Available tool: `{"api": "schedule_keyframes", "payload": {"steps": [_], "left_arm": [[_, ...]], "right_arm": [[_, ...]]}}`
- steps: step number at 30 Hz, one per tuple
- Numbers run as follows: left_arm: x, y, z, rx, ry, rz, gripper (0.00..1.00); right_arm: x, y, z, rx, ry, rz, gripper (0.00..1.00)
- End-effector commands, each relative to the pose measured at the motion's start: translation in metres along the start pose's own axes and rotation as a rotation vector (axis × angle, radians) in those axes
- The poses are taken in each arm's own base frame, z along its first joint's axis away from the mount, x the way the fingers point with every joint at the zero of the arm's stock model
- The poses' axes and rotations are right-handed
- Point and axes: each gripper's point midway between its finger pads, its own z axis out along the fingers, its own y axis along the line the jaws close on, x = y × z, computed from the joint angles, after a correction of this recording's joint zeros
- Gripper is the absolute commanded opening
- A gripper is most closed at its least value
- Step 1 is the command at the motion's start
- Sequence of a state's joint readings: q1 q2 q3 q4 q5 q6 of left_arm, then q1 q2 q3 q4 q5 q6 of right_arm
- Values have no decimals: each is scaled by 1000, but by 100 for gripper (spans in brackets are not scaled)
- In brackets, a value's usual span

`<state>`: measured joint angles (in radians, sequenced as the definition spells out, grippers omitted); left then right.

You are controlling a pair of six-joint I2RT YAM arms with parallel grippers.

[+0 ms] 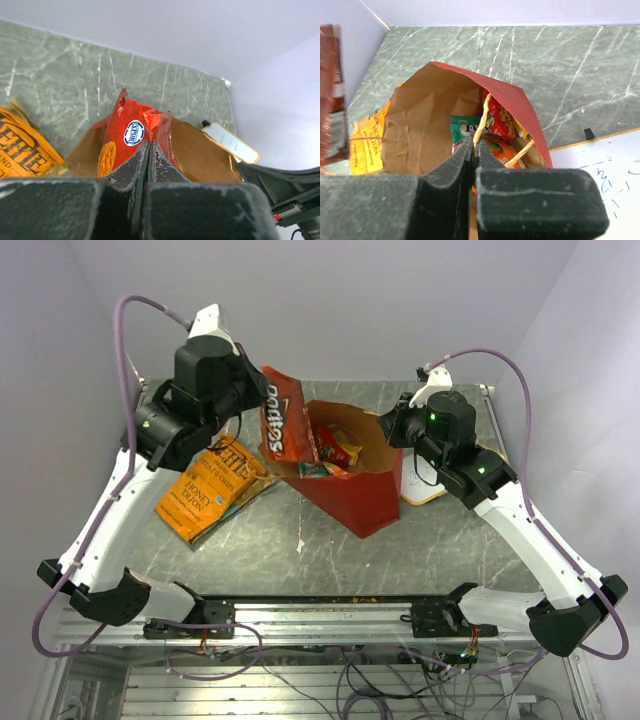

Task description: Take the snacks out of the paper bag

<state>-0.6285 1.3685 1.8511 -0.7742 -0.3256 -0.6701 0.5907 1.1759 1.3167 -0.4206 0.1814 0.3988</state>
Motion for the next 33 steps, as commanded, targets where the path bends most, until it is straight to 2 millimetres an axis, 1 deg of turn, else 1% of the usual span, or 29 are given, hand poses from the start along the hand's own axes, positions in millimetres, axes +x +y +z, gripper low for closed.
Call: {"api": "schedule_keyframes", "payload": {"steps": [1,6,11,13,14,23,26,28,31,33], "left_arm": [[-18,31,-9,-143,-7,2,7],[-38,59,-14,-193,-20,-75,7],[-68,78,-21,-208,-75,-136,7],[-73,89,-24,-245,-80,-142,7],[-71,97,-25,-275,-73,-147,7],[-29,187,-21,-548,17,-197,7],[-17,206,-16,-579,33,-240,7],[-3,218,-13,-624,59,-265,7],[16,237,-14,-702,81,-287,7],[22,247,-16,-740,81,-297,7]], "right_arm": [[-19,-6,-8,35,-63,-7,0],[-19,-7,-8,38,-61,-17,0],[-19,-7,-6,43,-52,-35,0],[-20,-5,-6,34,-46,-45,0],[-20,-5,-6,33,-45,-50,0],[-27,-6,-4,44,-59,-92,0],[-26,-5,-1,38,-51,-106,0],[-25,-6,0,41,-45,-118,0],[-24,-7,2,47,-40,-136,0],[-24,-8,3,47,-41,-145,0]]}}
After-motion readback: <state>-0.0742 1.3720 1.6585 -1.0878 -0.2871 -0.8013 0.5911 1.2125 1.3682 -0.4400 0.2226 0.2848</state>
